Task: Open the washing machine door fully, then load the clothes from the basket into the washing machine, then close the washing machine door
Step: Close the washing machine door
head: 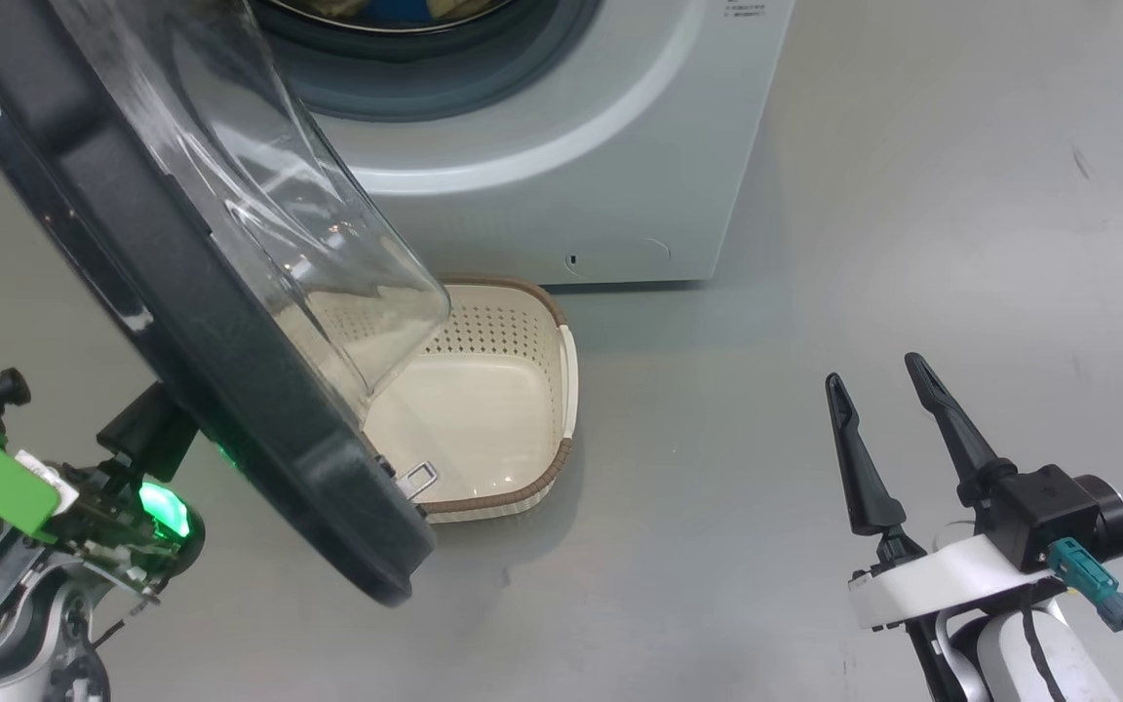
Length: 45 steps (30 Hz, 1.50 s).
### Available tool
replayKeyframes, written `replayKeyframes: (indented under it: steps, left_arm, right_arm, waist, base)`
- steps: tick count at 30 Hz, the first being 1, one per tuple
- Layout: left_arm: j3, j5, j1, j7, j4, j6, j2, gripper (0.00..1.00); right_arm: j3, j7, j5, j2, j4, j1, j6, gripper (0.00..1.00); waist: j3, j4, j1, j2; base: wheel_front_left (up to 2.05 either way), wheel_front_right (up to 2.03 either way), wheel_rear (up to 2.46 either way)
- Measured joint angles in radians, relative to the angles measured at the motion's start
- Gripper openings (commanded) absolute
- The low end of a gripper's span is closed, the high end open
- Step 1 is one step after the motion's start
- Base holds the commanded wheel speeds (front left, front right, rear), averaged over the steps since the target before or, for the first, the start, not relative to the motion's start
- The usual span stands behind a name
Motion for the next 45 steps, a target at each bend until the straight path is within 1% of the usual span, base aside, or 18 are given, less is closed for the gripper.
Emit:
replayKeyframes:
  steps: [9,11,13,15,19,23,34,37,45]
  left_arm:
    - [-0.004,0.009,-0.081,-0.037,0.002,0.0,-0.04,0.0]
    - [-0.004,0.016,-0.104,-0.05,0.013,0.0,-0.051,0.0]
    - [-0.009,0.046,-0.133,-0.062,0.025,0.0,-0.062,0.0]
    - [-0.013,0.051,-0.154,-0.072,0.036,0.0,-0.066,0.0]
    - [-0.003,0.053,-0.204,-0.11,0.069,-0.001,-0.1,0.0]
    - [0.004,0.064,-0.251,-0.141,0.1,-0.001,-0.115,0.0]
    - [0.042,0.126,-0.394,-0.25,0.168,-0.001,-0.137,0.0]
    - [0.047,0.137,-0.44,-0.271,0.185,-0.001,-0.137,0.0]
    - [0.065,0.19,-0.532,-0.315,0.224,-0.001,-0.141,0.0]
  right_arm:
    - [0.004,-0.012,0.008,0.012,0.002,-0.039,0.001,1.0]
    - [0.005,-0.017,0.008,0.015,0.004,-0.041,0.001,1.0]
    - [0.01,-0.018,0.009,0.021,0.007,-0.055,0.004,1.0]
    - [0.011,-0.023,0.009,0.024,0.007,-0.067,0.004,1.0]
    - [0.015,-0.027,0.009,0.027,0.008,-0.083,0.01,1.0]
    - [0.026,-0.032,0.009,0.03,0.011,-0.105,0.015,1.0]
    - [0.028,-0.043,0.011,0.036,0.02,-0.152,0.019,1.0]
    - [0.028,-0.043,0.012,0.039,0.021,-0.168,0.026,1.0]
    - [0.028,-0.044,0.019,0.052,0.043,-0.189,0.028,1.0]
  waist:
    - [0.052,-0.068,0.0,0.0]
    - [0.063,-0.083,0.0,0.0]
    - [0.08,-0.106,0.0,0.0]
    - [0.092,-0.121,0.0,0.0]
    - [0.117,-0.149,0.0,0.0]
    - [0.142,-0.178,0.0001,0.0]
    - [0.216,-0.251,0.0001,0.0]
    - [0.237,-0.269,0.0,0.0]
    - [0.283,-0.317,0.0,0.0]
  base:
    - [0.0,0.0,0.0]
    - [0.0,0.0,0.0]
    - [0.0,0.0,0.0]
    - [0.0,0.0,0.0]
    - [0.0,0.0,0.0]
    - [0.0,0.0,0.0]
    - [0.0,0.0,0.0]
    - [0.0,0.0,0.0]
    - [0.0,0.0,0.0]
